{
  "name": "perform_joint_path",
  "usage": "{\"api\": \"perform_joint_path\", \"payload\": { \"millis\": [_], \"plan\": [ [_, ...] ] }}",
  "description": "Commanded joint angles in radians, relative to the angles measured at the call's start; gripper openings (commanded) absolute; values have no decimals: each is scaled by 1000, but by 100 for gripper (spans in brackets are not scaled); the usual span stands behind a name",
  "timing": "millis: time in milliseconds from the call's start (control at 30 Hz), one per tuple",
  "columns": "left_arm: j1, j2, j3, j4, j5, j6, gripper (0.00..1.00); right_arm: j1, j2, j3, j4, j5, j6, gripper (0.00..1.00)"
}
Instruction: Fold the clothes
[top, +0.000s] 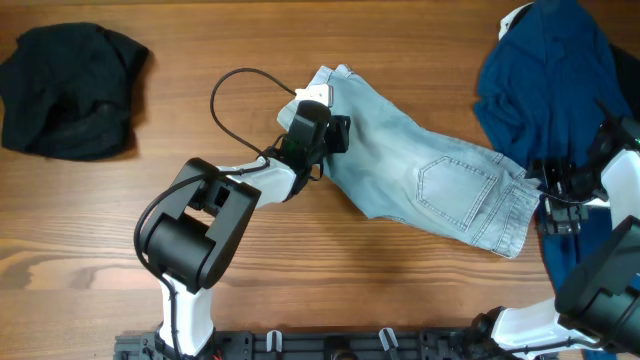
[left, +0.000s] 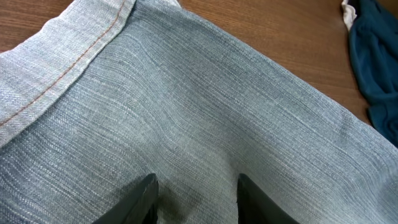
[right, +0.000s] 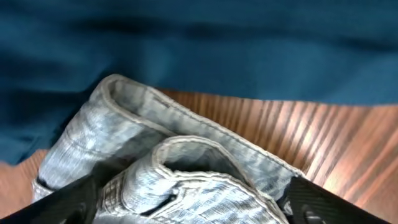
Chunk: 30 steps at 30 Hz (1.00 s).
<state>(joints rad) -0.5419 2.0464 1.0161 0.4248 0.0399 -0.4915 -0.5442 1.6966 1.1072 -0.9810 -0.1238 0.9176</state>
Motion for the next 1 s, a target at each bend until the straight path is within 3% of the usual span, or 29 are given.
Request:
{"api": "perform_joint_path", "payload": {
  "millis": [0, 100, 267, 300, 333, 400, 467, 533, 633, 700, 833, 967],
  "plan": [
    [6, 3, 18, -25, 5, -10, 41, -3, 6, 40, -7, -38, -140, 100],
    [6, 3, 18, -53, 5, -10, 41, -3, -30, 105, 25, -147, -289, 100],
    [21, 3, 18, -167, -8, -11, 43, -3, -172, 295, 207, -650, -538, 100],
    [29, 3, 18, -206, -35, -14, 38, -3, -210, 322, 274, -778, -555, 100],
    [35, 3, 19, -232, -57, -15, 24, -3, -253, 344, 359, -905, -554, 100],
    [60, 3, 23, -314, -116, -14, 17, -2, -324, 360, 568, -1120, -508, 100],
    [99, 4, 39, -418, -140, -14, 13, 5, -398, 360, 888, -1308, -362, 100],
    [156, 4, 56, -512, -143, -14, 11, 21, -460, 360, 1188, -1374, -190, 100],
    [216, 4, 80, -617, -143, -14, 5, 31, -509, 360, 1420, -1378, -33, 100],
    [246, 4, 96, -695, -147, -14, 4, 31, -514, 360, 1445, -1373, 31, 100],
    [258, 4, 99, -825, -241, -19, 4, 31, -491, 359, 1317, -1370, 51, 100],
    [266, 5, 99, -1039, -385, -142, 4, 31, -463, 359, 1216, -1374, 52, 100]
  ]
}}
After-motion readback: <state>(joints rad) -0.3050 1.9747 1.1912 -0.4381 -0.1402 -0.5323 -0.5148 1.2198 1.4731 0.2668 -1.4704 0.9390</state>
